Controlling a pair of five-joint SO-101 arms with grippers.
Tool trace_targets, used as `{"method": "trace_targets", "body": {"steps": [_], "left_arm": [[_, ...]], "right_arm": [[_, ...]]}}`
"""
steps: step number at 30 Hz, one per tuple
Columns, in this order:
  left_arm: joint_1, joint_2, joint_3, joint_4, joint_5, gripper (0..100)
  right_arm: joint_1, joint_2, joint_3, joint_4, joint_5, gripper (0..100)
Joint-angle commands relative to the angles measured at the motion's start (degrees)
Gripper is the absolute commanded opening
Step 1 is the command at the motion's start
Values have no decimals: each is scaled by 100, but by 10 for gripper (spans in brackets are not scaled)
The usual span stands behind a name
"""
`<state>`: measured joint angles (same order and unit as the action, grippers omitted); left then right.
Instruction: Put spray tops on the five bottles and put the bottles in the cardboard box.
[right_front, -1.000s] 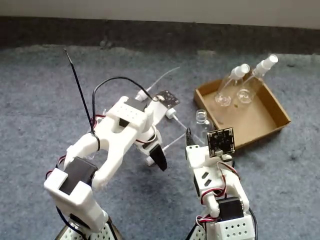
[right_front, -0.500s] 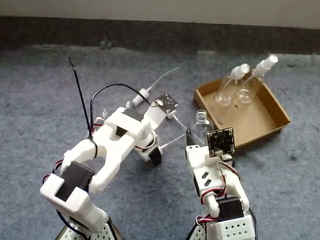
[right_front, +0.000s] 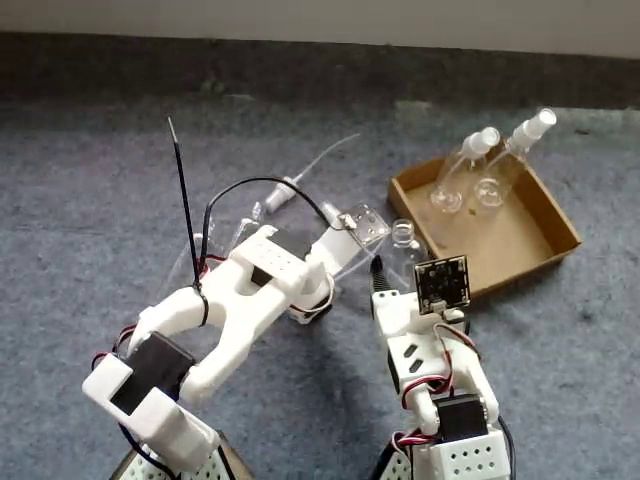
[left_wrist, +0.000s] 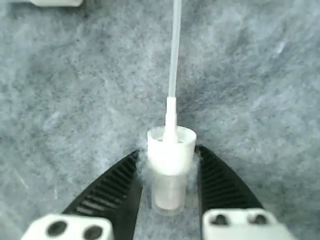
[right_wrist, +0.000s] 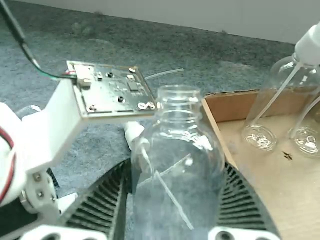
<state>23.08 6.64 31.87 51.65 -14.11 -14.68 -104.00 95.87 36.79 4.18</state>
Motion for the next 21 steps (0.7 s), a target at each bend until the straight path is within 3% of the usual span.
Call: {"method": "trace_targets", "body": {"steps": [1,7,13,21], "left_arm": [[-110,-101,-22,-149,-62,13],[-84,-57,-4,-123,-53,13],[31,-66,136,448,-53,13],[708,-101,127,1002,-53,13]], "right_arm": [[75,-127,549,-154,-9,145],[75,-127,549,-154,-9,145],[75,-127,549,-163,-9,145],[75,-127,549,-163,-9,145]]}}
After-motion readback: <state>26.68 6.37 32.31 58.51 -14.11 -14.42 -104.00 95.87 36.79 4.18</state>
